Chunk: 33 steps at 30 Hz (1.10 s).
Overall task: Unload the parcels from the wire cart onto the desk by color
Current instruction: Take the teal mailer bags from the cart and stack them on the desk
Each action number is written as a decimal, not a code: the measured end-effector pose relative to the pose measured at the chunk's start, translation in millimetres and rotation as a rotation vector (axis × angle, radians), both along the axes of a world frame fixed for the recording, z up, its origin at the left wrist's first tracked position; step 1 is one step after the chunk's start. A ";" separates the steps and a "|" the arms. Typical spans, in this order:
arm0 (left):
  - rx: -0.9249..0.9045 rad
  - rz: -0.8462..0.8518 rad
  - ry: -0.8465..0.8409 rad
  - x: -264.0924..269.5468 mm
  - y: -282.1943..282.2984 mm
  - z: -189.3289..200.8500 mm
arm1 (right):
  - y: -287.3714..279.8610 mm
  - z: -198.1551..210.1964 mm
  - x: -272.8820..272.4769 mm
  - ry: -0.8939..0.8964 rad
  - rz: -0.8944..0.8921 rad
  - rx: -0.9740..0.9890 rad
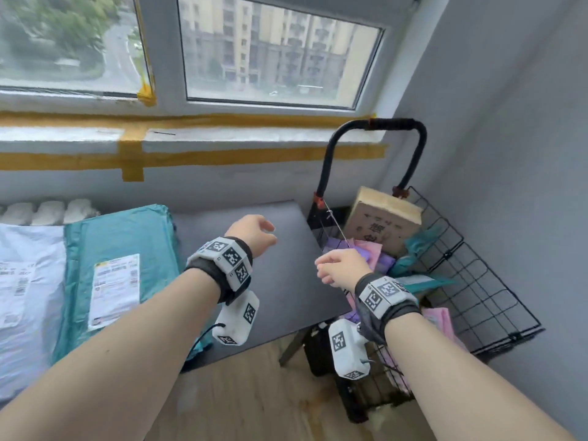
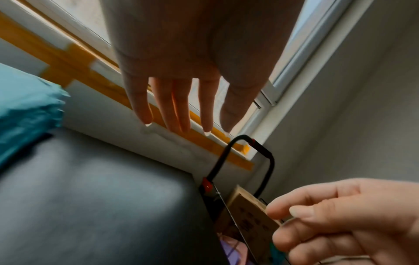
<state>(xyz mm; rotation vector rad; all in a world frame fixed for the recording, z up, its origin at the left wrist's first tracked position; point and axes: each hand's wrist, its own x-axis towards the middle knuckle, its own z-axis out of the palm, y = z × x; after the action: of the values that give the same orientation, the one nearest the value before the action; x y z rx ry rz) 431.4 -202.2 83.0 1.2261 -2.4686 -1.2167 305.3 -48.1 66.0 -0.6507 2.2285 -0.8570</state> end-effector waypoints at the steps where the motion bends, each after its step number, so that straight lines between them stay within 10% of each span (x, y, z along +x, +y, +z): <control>1: -0.005 -0.025 -0.003 -13.5 9.9 1.0 | 14.0 -0.5 -10.9 -0.012 -0.020 -0.018; 17: -0.038 -0.227 -0.151 -272.6 217.0 -22.7 | 236.2 -17.5 -271.8 -0.177 -0.443 -0.079; 33: 0.153 -0.144 -0.170 -417.9 166.3 -106.7 | 162.7 -97.3 -396.6 -0.180 -0.387 0.129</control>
<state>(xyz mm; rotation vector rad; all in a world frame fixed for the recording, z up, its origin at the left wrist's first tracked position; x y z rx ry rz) 13.5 -35.9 -23.7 1.2546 -2.6697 -1.4172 -91.2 114.5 -31.3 -0.0753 2.2536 -0.9069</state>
